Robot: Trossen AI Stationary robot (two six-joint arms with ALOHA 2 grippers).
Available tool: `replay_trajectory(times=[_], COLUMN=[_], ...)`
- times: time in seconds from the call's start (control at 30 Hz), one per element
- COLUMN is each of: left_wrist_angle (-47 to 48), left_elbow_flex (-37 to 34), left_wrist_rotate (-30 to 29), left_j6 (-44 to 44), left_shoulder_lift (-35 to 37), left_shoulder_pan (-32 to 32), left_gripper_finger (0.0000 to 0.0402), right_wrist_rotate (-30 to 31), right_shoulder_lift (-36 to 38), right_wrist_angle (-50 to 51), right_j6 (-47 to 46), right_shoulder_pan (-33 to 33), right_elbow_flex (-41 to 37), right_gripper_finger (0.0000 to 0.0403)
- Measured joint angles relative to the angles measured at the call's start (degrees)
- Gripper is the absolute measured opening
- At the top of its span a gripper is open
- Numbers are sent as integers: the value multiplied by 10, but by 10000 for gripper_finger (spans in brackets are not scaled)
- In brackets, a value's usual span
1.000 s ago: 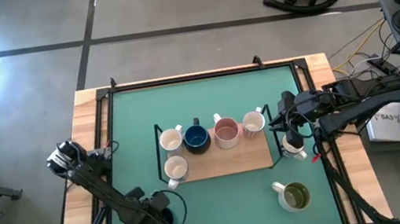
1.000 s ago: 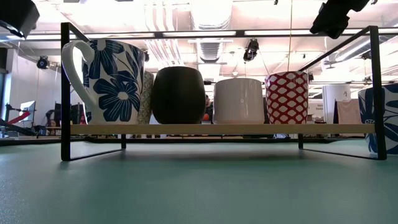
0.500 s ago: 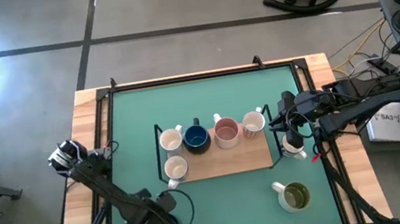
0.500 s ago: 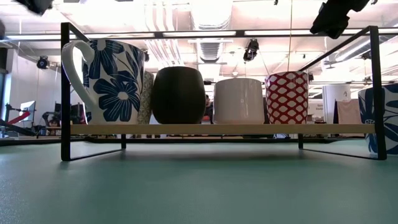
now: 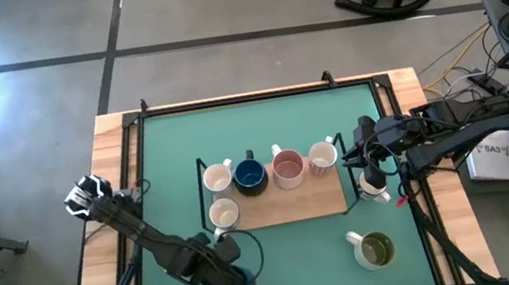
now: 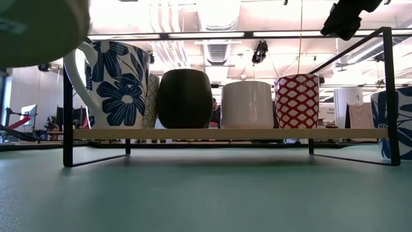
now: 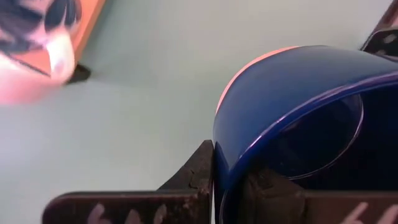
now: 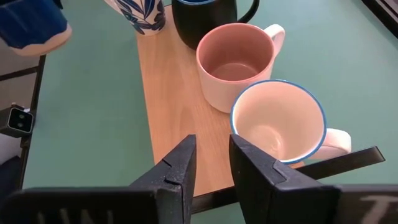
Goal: Place coffee mugs
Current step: Put the blue mug on the shelf
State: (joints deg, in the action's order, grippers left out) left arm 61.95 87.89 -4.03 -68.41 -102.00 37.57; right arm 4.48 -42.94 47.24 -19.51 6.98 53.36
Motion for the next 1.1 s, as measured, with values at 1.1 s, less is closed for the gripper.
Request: replay_trajectory(times=[1.1], left_wrist_angle=[-129], left_elbow_flex=[21], left_wrist_rotate=[-14], left_j6=[240], left_shoulder_lift=[-2], left_shoulder_pan=[-120], left_gripper_finger=[10], right_wrist_rotate=[0], right_shoulder_lift=[0], right_wrist_angle=[0], right_j6=[0], right_shoulder_pan=[0], right_elbow_flex=[0], right_gripper_finger=[79])
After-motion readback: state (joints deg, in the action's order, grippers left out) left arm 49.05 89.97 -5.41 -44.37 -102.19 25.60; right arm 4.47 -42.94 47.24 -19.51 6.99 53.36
